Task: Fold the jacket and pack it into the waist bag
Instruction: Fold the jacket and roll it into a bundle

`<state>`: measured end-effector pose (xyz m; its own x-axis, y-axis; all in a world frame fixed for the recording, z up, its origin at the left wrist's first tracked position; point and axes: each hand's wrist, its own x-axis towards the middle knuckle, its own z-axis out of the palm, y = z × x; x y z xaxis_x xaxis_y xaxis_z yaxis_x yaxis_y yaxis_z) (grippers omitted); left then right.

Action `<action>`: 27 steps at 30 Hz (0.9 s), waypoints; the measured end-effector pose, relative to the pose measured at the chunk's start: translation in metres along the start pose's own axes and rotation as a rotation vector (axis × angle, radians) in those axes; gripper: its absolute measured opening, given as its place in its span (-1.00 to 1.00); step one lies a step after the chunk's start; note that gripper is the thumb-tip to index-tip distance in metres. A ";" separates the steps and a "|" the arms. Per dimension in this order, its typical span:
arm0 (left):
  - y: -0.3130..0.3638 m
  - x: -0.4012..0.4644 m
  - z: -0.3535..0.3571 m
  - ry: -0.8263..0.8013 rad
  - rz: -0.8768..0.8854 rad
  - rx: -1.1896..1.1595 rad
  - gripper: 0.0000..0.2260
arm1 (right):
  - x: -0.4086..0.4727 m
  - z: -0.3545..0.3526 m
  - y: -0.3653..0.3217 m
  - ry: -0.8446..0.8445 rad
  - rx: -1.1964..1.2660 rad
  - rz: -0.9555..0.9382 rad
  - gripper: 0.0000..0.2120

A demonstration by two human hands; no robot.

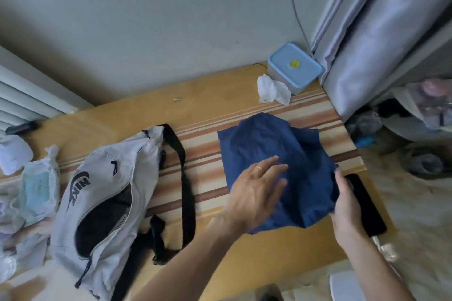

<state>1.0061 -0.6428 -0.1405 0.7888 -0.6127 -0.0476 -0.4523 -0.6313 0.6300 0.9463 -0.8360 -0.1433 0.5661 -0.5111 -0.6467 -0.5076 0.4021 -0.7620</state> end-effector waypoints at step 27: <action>-0.085 -0.001 0.030 0.023 -1.020 -0.884 -0.61 | 0.095 0.036 0.033 -0.725 -1.672 -0.900 0.35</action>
<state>1.0316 -0.6028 -0.2176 0.6205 -0.0449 -0.7829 0.7454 -0.2763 0.6066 1.0066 -0.8441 -0.2306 0.8370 0.3813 -0.3924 0.2670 -0.9106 -0.3153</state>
